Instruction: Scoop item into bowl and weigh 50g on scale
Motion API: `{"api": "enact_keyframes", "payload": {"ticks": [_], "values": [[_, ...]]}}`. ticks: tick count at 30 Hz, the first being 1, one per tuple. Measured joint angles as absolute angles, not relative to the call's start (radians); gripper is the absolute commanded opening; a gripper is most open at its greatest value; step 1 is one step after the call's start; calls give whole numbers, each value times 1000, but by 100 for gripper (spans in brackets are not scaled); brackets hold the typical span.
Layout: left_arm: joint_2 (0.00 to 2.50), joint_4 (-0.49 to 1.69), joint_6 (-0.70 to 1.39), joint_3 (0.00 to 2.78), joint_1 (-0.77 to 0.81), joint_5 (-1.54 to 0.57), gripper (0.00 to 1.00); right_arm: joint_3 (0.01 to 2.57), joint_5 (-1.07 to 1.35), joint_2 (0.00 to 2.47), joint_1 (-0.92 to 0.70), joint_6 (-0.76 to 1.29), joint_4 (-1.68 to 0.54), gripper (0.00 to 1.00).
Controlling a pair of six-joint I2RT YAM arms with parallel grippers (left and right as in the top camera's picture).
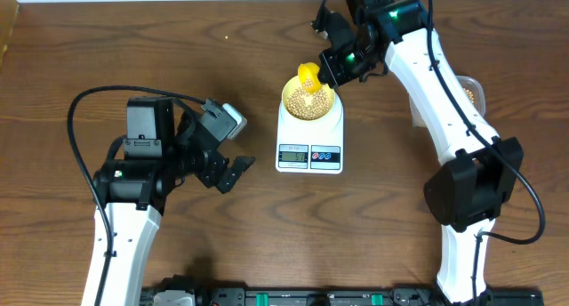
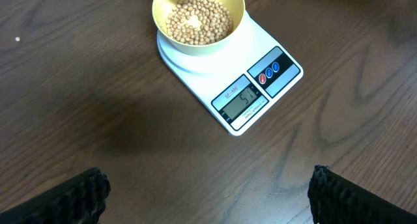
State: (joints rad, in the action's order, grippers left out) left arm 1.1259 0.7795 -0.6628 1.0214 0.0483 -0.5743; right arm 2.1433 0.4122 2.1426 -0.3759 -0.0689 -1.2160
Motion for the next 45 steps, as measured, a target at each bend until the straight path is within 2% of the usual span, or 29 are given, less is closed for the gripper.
{"api": "enact_keyframes", "payload": {"ticks": [23,45], "values": [[1126,780,-663,1021,48,-574,100,2144,457,2143,-366,-69,-1231,1],[1126,780,-663,1021,48,-574,100,2143,843,2143,-155,-99,-1246,1]]}}
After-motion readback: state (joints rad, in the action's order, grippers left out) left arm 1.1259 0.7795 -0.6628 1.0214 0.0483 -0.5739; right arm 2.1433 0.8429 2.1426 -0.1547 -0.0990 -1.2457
